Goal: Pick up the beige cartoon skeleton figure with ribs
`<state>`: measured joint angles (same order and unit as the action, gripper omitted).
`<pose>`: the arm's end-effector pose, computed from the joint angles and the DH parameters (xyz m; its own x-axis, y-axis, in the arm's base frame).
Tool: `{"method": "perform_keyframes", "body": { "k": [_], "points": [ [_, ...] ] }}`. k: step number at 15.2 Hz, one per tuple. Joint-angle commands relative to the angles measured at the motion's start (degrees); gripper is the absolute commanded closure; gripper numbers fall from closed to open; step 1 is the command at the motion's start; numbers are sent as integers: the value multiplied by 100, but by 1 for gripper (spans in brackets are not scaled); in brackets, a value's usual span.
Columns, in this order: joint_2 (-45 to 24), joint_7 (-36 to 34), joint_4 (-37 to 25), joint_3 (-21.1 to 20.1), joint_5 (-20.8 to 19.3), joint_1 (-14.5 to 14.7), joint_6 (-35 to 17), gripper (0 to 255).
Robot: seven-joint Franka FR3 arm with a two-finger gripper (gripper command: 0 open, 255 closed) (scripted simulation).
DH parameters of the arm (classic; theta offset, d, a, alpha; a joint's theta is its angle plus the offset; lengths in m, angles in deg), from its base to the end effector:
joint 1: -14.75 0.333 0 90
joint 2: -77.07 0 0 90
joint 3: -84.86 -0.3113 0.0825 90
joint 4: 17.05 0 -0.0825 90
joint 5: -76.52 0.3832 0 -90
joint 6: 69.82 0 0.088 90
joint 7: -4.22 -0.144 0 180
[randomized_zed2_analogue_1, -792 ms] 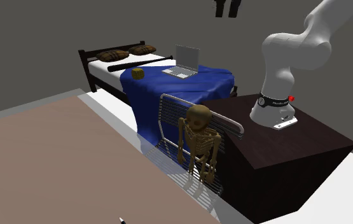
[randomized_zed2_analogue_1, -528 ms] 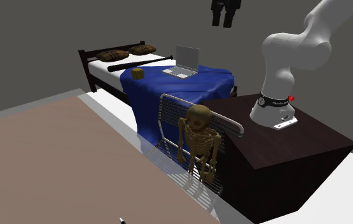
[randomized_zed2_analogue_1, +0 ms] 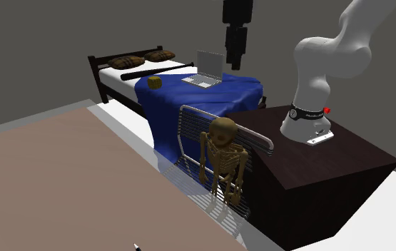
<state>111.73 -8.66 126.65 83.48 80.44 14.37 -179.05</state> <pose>0.3684 0.0137 0.4453 0.9728 -0.2317 -0.0087 -0.2318 -0.9715 -0.0503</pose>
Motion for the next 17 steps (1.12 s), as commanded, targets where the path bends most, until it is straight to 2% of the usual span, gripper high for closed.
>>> {"method": "perform_keyframes", "body": {
  "k": [1,12,15,17],
  "points": [
    [-299,-201,111,-72,89,-6,-383,0],
    [-2517,-1011,173,-270,494,-53,-2457,0],
    [-3217,-1188,22,-291,616,-47,-2955,0],
    [-3442,-1211,-5,-296,655,-44,-3142,0]
  ]
}}
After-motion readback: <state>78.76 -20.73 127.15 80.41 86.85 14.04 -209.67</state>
